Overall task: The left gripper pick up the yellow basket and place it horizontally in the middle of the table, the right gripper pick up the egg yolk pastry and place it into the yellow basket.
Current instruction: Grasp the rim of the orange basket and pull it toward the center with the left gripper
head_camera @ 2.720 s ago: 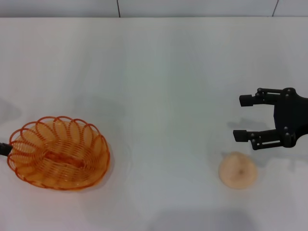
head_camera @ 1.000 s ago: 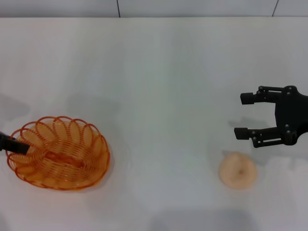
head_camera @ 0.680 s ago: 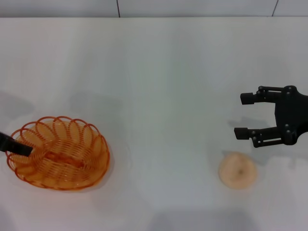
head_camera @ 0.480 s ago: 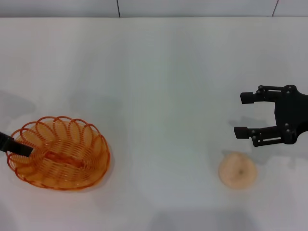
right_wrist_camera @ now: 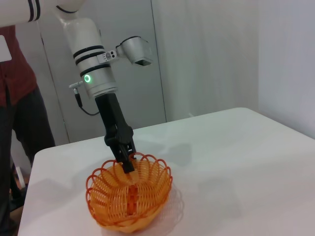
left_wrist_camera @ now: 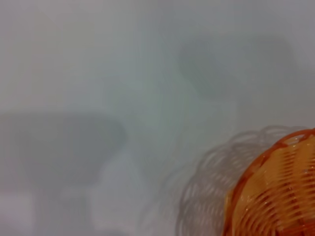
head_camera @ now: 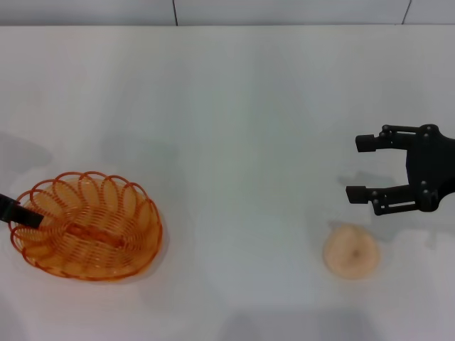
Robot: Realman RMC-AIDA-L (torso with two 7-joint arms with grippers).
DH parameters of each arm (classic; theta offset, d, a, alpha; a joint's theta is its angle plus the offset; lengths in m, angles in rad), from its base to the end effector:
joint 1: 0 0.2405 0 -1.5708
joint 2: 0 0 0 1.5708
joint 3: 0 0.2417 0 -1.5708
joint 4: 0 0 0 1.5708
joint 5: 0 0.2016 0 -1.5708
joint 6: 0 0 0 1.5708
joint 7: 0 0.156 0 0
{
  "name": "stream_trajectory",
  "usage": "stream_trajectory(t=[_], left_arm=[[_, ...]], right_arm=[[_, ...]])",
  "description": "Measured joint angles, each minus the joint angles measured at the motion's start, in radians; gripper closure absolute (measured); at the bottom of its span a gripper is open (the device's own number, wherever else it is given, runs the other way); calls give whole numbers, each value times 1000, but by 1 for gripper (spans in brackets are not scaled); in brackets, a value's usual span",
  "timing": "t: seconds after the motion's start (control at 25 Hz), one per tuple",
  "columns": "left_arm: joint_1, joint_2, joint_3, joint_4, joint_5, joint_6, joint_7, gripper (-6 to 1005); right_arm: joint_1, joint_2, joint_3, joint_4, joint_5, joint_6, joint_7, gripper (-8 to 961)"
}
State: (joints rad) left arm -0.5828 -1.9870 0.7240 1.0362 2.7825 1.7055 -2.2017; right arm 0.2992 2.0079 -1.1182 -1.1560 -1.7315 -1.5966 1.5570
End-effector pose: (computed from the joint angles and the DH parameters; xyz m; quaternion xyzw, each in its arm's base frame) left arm -0.3063 0.3155 0.0783 -0.8458 -0.4891 0.1496 0.1518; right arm 0.2071 0.2950 0.0370 -0.9681 0.1045 0.1983 0.1116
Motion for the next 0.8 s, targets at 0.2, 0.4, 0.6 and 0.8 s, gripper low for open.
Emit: stream_trajectory(t=[0.2, 0.4, 0.6, 0.8], left_arm=[[-10, 8, 0, -28, 1, -10, -8, 726], [-20, 9, 0, -32, 14, -15, -16, 799], [-31, 10, -6, -33, 16, -16, -28, 852], [-33, 12, -9, -27, 15, -16, -41, 876]], right_arm=[[1, 0, 0, -3, 0, -1, 0, 96], [1, 0, 0, -6, 1, -4, 1, 96], [2, 0, 0, -8, 2, -5, 1, 96], [2, -1, 0, -8, 3, -4, 2, 96]])
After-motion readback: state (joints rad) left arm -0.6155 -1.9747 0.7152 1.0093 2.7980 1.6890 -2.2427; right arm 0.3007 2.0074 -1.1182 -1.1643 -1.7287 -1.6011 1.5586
